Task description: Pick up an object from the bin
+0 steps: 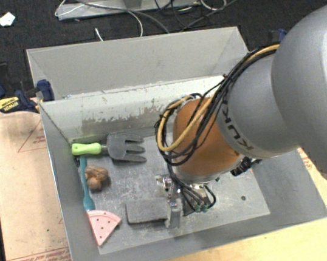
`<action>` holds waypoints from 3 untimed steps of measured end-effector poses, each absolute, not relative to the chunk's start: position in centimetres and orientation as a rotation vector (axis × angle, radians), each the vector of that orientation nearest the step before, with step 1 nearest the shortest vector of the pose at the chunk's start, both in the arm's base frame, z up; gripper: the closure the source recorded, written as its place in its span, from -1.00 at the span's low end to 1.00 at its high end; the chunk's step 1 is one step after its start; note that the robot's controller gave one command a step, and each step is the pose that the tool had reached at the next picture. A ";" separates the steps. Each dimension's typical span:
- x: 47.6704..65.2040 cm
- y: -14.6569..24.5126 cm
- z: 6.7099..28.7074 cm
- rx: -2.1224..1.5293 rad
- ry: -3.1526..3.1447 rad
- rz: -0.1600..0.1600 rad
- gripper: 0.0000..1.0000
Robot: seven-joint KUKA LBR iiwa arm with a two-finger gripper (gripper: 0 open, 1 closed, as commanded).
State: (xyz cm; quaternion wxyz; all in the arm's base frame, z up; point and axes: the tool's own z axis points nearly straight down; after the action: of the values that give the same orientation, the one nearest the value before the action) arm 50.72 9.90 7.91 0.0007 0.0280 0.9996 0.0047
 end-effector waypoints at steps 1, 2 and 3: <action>50.7 9.9 7.9 0.088 3.139 0.015 1.00; 51.0 9.1 7.7 -0.065 3.136 0.023 1.00; 49.9 9.3 21.2 0.075 3.137 0.016 1.00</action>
Offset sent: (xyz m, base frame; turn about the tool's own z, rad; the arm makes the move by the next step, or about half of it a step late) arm 0.0028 -0.0227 -0.0086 -0.1780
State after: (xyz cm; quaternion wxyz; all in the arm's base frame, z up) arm 49.95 9.34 21.18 0.0017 0.0240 0.9997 0.0052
